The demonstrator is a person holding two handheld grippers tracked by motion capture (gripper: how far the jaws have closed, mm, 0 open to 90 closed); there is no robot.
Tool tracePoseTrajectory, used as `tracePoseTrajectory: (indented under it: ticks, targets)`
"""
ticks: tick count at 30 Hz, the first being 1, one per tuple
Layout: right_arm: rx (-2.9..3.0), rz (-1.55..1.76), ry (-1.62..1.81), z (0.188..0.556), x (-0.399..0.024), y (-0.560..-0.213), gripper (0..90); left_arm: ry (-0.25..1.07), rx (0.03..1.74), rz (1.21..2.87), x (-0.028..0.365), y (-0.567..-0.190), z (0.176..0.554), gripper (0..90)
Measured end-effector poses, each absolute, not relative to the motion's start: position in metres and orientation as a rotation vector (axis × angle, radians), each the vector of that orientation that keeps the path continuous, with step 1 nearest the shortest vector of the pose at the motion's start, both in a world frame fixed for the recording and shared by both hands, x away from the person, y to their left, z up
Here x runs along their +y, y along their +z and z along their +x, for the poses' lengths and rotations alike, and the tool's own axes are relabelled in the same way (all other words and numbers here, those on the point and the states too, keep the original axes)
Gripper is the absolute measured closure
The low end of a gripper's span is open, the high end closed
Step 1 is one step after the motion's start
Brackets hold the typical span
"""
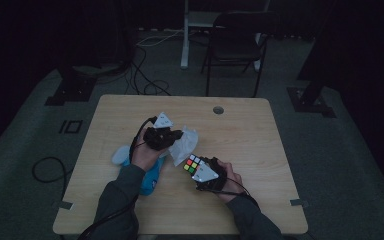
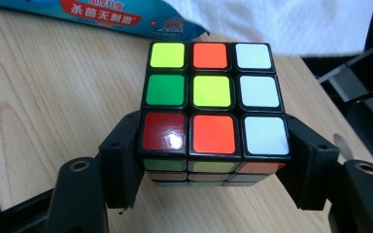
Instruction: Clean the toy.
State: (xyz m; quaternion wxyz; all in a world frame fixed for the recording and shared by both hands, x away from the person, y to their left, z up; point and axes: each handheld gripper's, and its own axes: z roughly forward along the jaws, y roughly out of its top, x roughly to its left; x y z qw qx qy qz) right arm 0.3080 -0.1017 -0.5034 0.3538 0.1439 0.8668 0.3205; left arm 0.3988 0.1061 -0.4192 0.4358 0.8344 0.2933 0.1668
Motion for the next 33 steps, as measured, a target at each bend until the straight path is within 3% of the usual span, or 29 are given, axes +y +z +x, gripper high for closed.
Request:
tracePoseTrajectory:
  ticks: [16,33]
  targets:
    - [2.199,0.305,0.766,0.302,-0.093,-0.507,34.3,0.315,0.595,2.154,0.058,-0.433,0.400,86.8]
    - [2.117,0.239,0.659,0.298,-0.089,-0.511,34.3,0.252,0.579,2.262,0.043,-0.450,0.403,86.5]
